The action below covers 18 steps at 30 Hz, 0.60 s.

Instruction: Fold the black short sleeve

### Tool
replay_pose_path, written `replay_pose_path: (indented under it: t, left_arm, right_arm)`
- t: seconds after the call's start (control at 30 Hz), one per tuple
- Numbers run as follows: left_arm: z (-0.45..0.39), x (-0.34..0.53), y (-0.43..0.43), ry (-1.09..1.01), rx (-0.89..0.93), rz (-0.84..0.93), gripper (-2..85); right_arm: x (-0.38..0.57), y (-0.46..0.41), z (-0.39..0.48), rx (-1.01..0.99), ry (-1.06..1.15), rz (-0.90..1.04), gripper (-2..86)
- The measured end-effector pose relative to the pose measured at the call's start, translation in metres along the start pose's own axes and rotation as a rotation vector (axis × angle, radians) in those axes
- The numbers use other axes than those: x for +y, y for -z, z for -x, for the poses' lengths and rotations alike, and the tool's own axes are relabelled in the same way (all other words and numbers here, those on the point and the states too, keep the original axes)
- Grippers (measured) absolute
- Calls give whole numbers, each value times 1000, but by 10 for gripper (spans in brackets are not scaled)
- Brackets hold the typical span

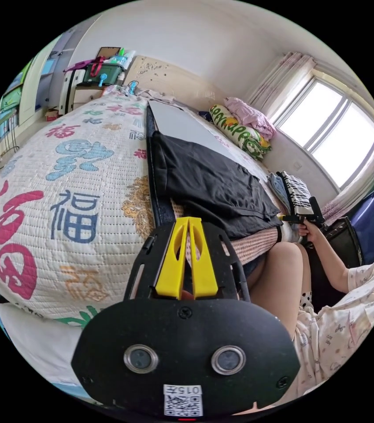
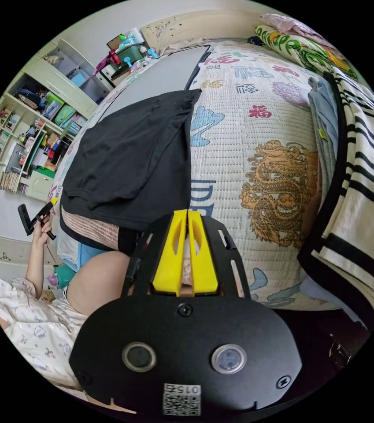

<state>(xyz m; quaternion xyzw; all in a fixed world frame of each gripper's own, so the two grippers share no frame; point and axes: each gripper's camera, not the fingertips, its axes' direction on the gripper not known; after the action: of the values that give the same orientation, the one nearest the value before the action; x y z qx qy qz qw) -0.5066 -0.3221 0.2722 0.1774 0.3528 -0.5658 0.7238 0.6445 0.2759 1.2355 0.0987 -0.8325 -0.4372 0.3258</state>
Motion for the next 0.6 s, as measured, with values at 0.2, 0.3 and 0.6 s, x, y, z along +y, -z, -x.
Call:
replay_pose_path:
  t: [0.2,0.3,0.6]
  left_arm:
    - [0,43,48,29,-44,-65,1]
    - [9,56,39,95,20,-52,46]
    - [-3,70,-8,130,42,-58,75]
  right_arm:
    - [-6,13,-15,5,-16,-32,25]
    - [-14,10,-30,-33,-47,-36,66]
    - [-45,-16,-19,116,28,21,75]
